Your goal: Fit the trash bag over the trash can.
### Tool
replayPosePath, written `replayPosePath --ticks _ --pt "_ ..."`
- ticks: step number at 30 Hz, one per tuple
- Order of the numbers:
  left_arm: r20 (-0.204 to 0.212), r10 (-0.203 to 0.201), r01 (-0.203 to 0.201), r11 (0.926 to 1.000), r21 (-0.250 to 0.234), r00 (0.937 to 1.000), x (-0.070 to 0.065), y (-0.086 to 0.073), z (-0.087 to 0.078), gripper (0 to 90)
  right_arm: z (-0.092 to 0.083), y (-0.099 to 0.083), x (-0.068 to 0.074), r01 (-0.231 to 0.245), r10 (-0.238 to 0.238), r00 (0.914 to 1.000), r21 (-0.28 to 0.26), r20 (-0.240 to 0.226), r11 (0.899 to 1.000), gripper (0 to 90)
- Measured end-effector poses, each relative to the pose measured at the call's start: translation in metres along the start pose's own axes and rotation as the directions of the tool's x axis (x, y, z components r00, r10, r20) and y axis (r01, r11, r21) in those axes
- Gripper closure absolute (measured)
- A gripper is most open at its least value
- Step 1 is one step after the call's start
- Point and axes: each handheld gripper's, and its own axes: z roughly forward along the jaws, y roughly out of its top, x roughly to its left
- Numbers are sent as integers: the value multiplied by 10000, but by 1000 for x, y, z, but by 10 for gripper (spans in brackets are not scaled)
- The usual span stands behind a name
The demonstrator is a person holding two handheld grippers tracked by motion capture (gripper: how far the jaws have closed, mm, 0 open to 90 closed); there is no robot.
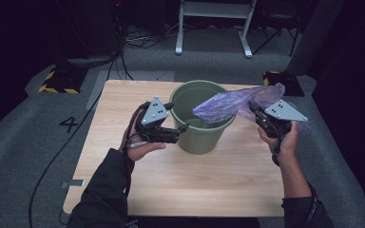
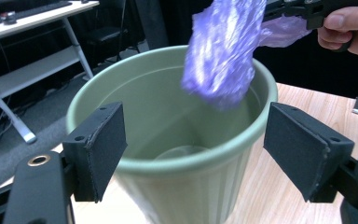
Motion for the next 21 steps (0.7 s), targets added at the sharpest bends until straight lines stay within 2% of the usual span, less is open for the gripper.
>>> replayPosePath --ticks 5,10,13,16,21 --pt "112 230 -230 9997 33 9997 -5 12 14 204 0 2 2 71 -71 10000 -8 -52 10000 890" --pt "19 354 -354 9994 41 9994 -5 23 25 209 2 4 5 321 -321 9995 31 44 9995 889" --pt "44 394 -394 9991 153 9992 -3 26 33 213 2 5 7 395 -395 9992 42 49 9992 888" --pt "-111 328 -324 9990 305 9994 0 29 43 225 4 5 9 543 -543 9985 76 24 9985 888" --pt "-206 687 -671 9951 725 9974 -2 31 54 235 5 6 13 814 -814 9966 16 -155 9967 884"
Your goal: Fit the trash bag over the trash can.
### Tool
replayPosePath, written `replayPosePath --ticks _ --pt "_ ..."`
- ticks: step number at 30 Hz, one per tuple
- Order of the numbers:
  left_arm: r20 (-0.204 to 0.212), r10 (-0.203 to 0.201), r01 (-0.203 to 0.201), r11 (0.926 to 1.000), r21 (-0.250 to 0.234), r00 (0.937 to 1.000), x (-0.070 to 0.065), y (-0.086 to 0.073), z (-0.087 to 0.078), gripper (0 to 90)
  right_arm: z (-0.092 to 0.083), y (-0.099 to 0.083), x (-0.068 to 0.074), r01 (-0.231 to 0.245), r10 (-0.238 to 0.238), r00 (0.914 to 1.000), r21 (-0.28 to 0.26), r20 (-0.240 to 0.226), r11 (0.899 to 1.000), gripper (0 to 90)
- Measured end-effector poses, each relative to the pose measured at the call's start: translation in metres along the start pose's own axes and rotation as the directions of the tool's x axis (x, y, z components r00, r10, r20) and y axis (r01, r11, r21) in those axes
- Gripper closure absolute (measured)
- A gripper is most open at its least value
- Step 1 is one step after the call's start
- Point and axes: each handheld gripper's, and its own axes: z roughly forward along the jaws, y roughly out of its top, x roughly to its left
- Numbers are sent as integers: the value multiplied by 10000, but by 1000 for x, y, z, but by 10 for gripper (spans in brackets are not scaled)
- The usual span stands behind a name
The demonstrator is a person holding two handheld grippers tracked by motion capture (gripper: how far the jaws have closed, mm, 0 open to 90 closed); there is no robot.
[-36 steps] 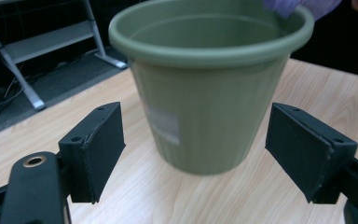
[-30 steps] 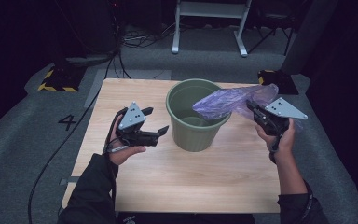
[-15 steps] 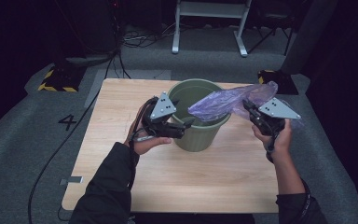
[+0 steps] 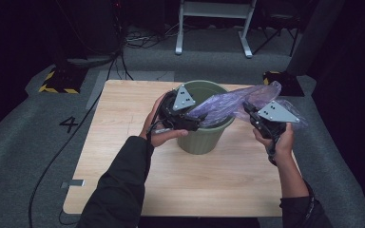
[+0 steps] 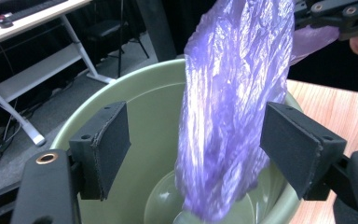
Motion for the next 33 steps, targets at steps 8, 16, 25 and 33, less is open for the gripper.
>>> replayPosePath --ticks 8,16,25,33 --pt "75 414 -416 9985 343 9991 -8 8 11 247 0 4 11 495 -497 9984 -71 -259 9987 871" --pt "-144 741 -732 9958 551 9971 -14 14 23 291 0 7 20 856 -861 9945 -114 -593 9963 866" --pt "-27 1490 -1473 9794 1378 9888 -16 13 39 701 -3 5 22 766 -790 9934 -314 -834 9966 835" --pt "-84 1630 -1599 9754 1516 9866 -14 8 42 885 -9 1 24 645 -687 9913 -404 -1126 9971 636"
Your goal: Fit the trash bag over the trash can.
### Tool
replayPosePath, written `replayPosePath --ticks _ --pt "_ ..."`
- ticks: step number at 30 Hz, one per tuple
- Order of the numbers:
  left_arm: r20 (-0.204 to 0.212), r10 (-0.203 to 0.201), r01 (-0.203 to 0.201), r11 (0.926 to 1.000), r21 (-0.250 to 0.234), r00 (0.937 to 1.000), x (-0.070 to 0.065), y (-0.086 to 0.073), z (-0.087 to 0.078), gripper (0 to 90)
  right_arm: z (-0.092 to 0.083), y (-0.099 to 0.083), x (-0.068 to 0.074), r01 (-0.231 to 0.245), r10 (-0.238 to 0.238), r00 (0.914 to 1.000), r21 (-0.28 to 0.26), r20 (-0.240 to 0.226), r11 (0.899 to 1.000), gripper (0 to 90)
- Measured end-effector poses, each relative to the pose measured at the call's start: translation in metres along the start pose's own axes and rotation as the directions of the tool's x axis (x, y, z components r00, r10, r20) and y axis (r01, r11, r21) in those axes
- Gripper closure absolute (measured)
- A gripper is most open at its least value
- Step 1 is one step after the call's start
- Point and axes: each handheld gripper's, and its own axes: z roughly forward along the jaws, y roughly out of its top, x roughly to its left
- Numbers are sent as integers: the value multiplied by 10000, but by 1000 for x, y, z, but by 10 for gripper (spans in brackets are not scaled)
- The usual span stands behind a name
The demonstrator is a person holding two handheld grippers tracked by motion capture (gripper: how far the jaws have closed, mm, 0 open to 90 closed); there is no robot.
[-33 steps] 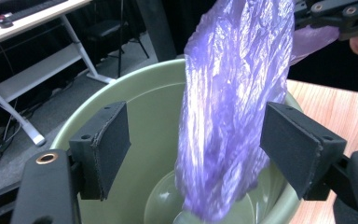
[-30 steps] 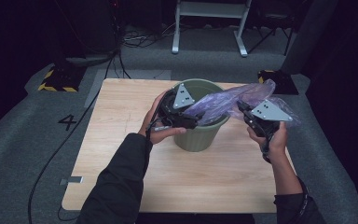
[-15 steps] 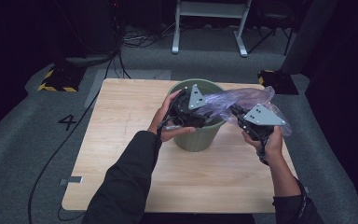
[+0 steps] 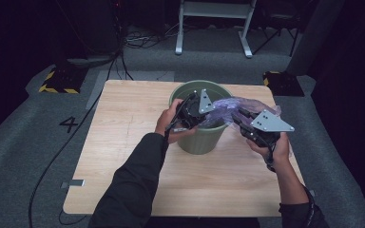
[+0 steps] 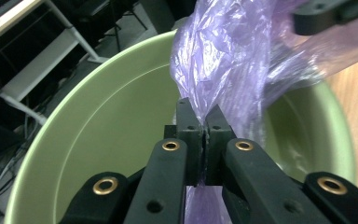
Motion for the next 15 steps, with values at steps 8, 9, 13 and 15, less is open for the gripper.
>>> replayPosePath --ticks 8,9,13,15 --pt "51 -389 389 9992 -98 9992 9 -8 -3 889 -17 -15 -6 -499 499 9988 -505 -12 9975 355" --pt "61 -373 374 9993 -63 9993 10 -9 -3 889 -19 -17 -7 -556 554 9984 -510 -57 9971 335" --pt "89 -457 457 9989 -70 9989 14 -13 -3 890 -23 -33 -12 -813 809 9965 -171 -208 9965 269" --pt "105 -561 562 9984 -51 9984 14 -14 -3 890 -23 -41 -15 -983 985 9948 68 -262 9951 247"
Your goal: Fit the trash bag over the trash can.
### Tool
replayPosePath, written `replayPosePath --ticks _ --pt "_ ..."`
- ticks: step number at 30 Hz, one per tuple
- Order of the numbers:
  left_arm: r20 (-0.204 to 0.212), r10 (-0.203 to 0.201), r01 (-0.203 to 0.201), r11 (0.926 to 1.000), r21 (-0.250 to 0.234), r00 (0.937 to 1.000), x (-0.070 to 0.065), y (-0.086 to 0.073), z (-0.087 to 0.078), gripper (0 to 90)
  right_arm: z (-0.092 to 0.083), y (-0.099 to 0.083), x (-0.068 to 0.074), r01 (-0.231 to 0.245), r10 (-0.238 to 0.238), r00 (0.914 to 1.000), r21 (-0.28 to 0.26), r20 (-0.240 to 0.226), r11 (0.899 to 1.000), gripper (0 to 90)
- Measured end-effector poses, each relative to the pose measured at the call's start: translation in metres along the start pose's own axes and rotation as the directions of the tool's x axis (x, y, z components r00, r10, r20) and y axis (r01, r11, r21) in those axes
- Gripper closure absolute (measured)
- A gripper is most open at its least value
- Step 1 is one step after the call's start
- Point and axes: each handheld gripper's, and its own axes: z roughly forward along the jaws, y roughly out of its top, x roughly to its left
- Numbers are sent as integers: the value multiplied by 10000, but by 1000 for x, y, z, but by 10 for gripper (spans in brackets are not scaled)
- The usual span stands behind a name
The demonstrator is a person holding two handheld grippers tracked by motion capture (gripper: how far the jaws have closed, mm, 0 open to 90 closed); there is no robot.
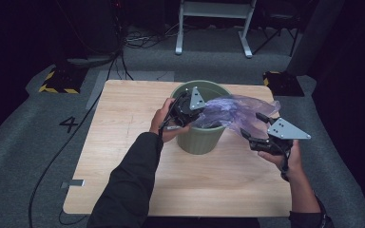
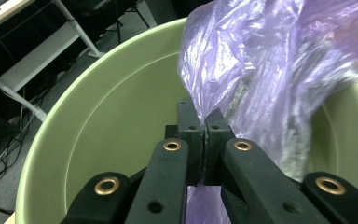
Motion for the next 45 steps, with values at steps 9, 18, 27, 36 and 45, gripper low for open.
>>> replayPosePath --ticks 9,18,27,36,45 --pt "55 -161 161 9999 27 9999 8 -5 -3 890 11 -23 -2 183 -223 9987 867 456 9961 398" --pt "331 -441 447 9989 -166 9985 12 -14 -4 862 14 -15 1 906 -970 9900 650 1027 9938 866" --pt "369 -563 576 9977 -353 9977 12 -15 -5 654 11 6 4 1264 -1264 9812 87 1456 9919 900" --pt "588 -1078 1139 9870 -1132 9924 5 -3 -11 248 8 25 13 1552 -1517 9832 -270 1018 9875 900" --pt "990 -110 235 9917 -1262 9950 -22 18 -10 271 8 43 29 1882 -1863 9815 -427 450 9812 900"
